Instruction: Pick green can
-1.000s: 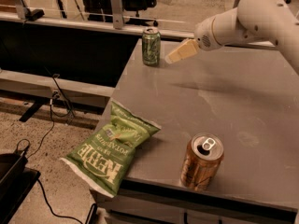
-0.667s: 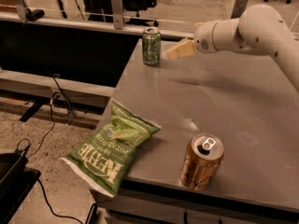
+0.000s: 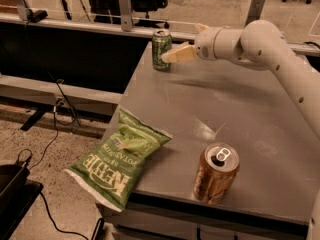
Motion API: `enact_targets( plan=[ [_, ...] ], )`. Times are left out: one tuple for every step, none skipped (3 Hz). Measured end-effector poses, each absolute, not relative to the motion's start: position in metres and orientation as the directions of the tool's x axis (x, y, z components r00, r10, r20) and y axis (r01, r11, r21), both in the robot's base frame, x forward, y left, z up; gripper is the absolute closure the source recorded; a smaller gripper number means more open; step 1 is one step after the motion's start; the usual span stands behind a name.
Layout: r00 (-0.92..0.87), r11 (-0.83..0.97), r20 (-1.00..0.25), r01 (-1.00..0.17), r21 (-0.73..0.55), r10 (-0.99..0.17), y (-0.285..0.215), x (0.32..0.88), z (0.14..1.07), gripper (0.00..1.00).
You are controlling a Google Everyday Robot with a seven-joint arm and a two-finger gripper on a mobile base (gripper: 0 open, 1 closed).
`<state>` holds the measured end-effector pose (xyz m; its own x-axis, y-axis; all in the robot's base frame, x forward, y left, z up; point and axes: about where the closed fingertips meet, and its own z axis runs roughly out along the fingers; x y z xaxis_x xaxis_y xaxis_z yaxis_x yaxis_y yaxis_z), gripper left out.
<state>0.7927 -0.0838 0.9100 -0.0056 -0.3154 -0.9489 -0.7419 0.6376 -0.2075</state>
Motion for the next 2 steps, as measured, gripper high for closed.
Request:
enact_targets(
  plan=[
    [0.025,0.592,-0.943,-0.772,-0.229,-0.332,-0.0595,0.7992,0.9066,0.00],
    [0.025,0.592,-0.943,-0.773,-0.229,-0.332,-0.0594,0.7992,0.9066,0.00]
  ],
)
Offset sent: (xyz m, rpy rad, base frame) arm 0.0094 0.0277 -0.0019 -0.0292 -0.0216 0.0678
